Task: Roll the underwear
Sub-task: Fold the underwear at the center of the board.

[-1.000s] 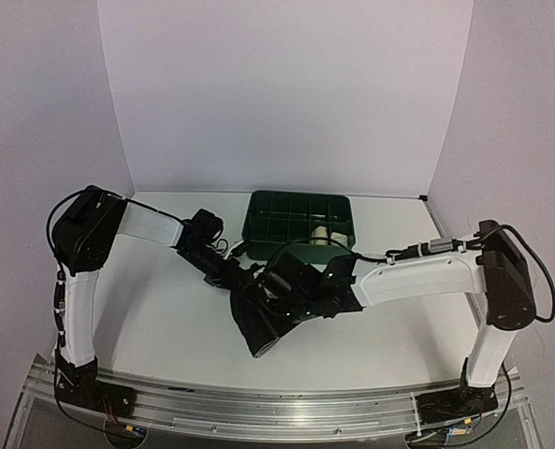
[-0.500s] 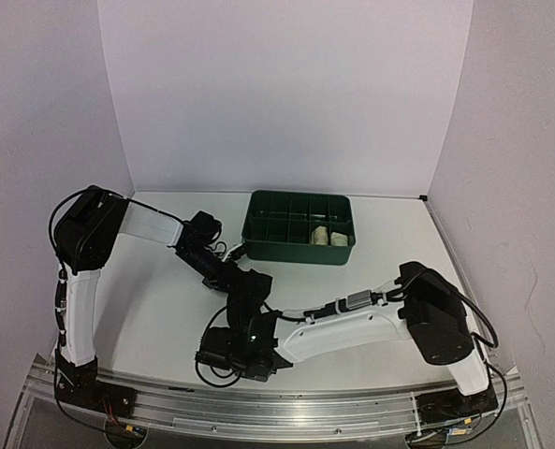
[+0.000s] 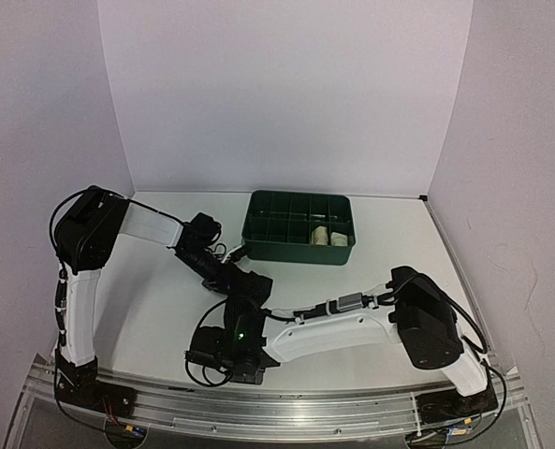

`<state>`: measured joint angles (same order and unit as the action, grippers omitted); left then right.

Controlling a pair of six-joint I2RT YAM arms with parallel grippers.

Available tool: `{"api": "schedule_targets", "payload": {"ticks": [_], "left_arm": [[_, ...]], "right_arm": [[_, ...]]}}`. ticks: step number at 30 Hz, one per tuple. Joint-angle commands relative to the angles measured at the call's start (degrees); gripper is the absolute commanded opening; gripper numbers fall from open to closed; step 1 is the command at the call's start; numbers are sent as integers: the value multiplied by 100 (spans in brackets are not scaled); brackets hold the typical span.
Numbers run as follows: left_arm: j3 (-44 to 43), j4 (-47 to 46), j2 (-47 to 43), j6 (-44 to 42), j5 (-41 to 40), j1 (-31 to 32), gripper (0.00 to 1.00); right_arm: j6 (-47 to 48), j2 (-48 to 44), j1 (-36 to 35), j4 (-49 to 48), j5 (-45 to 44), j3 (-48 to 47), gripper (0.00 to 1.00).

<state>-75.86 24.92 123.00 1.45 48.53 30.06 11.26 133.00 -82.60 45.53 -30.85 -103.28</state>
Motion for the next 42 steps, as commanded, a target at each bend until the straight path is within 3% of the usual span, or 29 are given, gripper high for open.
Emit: {"api": "schedule_targets", "payload": {"ticks": [1,10,16,19,23,27,33,36,38,42], "left_arm": [[-421,19,19,-283,-97,-102,1],[-825,829,-518,-810,-172,-280,49],[-747,1212,-1167,-625,-782,-428,67],[-208,1246,-1459,-310,-969,-439,74],[650,1167,-1478,58,-903,-425,91],[999,757,-1377,198,-1050,-33,99],[914,366,-1014,468,-1327,537,98],[956,270,-813,571,-1426,537,89],[969,249,-706,608,-1407,543,76],[978,191,-687,593,-1379,545,27]], "right_arm": [[-239,561,-110,629,1463,-188,0],[-690,602,-62,676,1572,-168,0],[-774,666,-62,737,1354,-301,0],[-822,712,-60,763,1350,-371,0],[-843,764,-58,797,1280,-443,0],[-825,849,-59,853,1264,-568,0],[-838,903,-58,934,1254,-694,0],[-833,913,-62,944,1199,-754,0],[-829,937,-62,966,1093,-807,0],[-858,960,-56,1016,868,-891,0]]}}
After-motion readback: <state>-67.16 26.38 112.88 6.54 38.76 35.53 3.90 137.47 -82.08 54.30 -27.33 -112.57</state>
